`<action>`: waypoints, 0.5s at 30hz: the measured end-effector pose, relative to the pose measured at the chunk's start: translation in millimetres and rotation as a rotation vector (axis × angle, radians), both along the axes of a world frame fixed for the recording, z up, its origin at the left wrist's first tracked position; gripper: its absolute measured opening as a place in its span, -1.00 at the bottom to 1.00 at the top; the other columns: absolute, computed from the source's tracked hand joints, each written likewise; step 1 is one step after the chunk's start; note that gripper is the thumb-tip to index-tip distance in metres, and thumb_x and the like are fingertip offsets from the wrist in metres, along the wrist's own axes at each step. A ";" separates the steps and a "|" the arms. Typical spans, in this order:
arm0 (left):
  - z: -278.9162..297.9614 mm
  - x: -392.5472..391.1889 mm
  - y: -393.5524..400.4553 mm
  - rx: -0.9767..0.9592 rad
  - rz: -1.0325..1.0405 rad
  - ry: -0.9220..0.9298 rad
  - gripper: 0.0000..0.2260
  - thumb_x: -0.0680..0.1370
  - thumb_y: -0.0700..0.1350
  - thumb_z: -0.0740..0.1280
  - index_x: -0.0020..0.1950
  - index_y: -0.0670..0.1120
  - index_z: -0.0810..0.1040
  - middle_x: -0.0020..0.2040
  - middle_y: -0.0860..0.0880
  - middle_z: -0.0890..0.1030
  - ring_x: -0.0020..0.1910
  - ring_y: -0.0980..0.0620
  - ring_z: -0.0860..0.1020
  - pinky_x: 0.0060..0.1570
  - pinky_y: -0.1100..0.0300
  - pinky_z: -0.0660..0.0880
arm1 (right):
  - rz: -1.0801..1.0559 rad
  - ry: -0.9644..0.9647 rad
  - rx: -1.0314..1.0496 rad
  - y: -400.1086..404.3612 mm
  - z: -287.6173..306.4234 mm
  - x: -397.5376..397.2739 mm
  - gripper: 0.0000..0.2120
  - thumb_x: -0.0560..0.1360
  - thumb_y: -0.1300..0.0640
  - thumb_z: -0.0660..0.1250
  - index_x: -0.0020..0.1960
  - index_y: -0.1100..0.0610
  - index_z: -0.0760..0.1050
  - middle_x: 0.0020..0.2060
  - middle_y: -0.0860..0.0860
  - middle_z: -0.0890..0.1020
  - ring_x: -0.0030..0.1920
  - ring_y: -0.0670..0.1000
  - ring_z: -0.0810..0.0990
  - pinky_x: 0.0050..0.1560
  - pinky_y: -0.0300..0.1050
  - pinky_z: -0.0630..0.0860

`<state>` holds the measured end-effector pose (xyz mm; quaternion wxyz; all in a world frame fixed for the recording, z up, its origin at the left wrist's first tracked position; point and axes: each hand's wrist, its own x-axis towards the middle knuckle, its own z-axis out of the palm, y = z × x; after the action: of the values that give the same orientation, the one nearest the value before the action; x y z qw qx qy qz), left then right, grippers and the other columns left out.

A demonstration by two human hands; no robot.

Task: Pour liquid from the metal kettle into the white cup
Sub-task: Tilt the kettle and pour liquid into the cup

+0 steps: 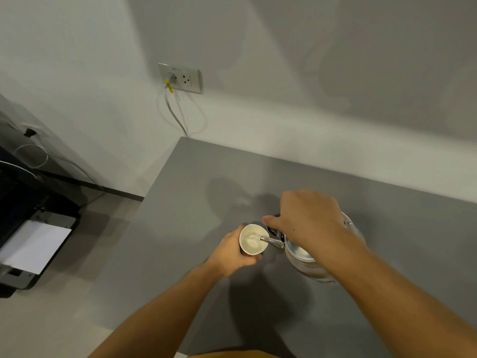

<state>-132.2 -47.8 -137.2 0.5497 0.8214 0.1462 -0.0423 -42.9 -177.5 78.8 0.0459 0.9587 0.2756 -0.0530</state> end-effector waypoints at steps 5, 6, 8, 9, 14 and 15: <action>0.9 -0.5 0.0 -0.006 0.002 -0.006 -0.44 0.36 -0.05 0.62 0.31 0.11 0.52 0.10 0.17 0.69 0.08 0.29 0.61 -0.03 0.55 0.44 | 0.006 0.011 -0.006 1.9 -0.8 0.9 -0.53 0.42 -0.22 0.35 -0.45 0.05 0.27 -0.48 -0.03 0.37 -0.49 -0.04 0.28 -0.49 -0.17 0.11; 0.9 -0.6 0.0 -0.006 0.000 -0.007 -0.44 0.36 -0.05 0.62 0.31 0.11 0.52 0.10 0.18 0.68 0.08 0.29 0.61 -0.03 0.56 0.43 | 0.009 0.009 -0.007 2.0 -0.9 1.0 -0.53 0.43 -0.22 0.35 -0.45 0.05 0.26 -0.47 -0.03 0.37 -0.49 -0.04 0.27 -0.49 -0.16 0.11; 0.6 -0.4 -0.1 -0.007 -0.003 -0.007 -0.43 0.36 -0.05 0.62 0.32 0.10 0.52 0.10 0.18 0.68 0.09 0.30 0.61 -0.03 0.57 0.43 | 0.012 0.010 -0.011 1.8 -0.9 1.2 -0.52 0.43 -0.23 0.35 -0.44 0.04 0.25 -0.47 -0.03 0.36 -0.49 -0.04 0.26 -0.49 -0.15 0.11; 0.3 -0.2 -0.1 -0.010 -0.003 -0.006 -0.44 0.36 -0.06 0.62 0.32 0.09 0.52 0.11 0.17 0.69 0.09 0.29 0.61 -0.03 0.56 0.43 | 0.011 0.012 -0.011 1.6 -0.8 1.3 -0.52 0.43 -0.23 0.35 -0.44 0.04 0.25 -0.47 -0.03 0.36 -0.49 -0.04 0.26 -0.49 -0.15 0.11; -0.9 0.2 -0.6 -0.014 -0.003 -0.011 -0.46 0.37 -0.08 0.61 0.29 0.09 0.54 0.09 0.16 0.70 0.07 0.24 0.64 -0.03 0.53 0.44 | 0.004 -0.002 -0.012 0.8 -0.3 1.1 -0.52 0.42 -0.23 0.35 -0.45 0.05 0.27 -0.48 -0.03 0.35 -0.50 -0.05 0.25 -0.50 -0.16 0.08; -0.8 0.1 -0.6 -0.014 -0.003 -0.010 -0.46 0.36 -0.08 0.61 0.30 0.08 0.54 0.09 0.15 0.70 0.07 0.23 0.64 -0.03 0.53 0.45 | 0.003 0.001 -0.013 0.9 0.0 1.1 -0.52 0.42 -0.23 0.35 -0.45 0.05 0.27 -0.48 -0.03 0.35 -0.49 -0.05 0.25 -0.50 -0.16 0.08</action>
<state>-132.0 -48.4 -138.0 0.5560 0.8180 0.1421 -0.0399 -41.8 -176.6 78.7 0.0523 0.9579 0.2769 -0.0551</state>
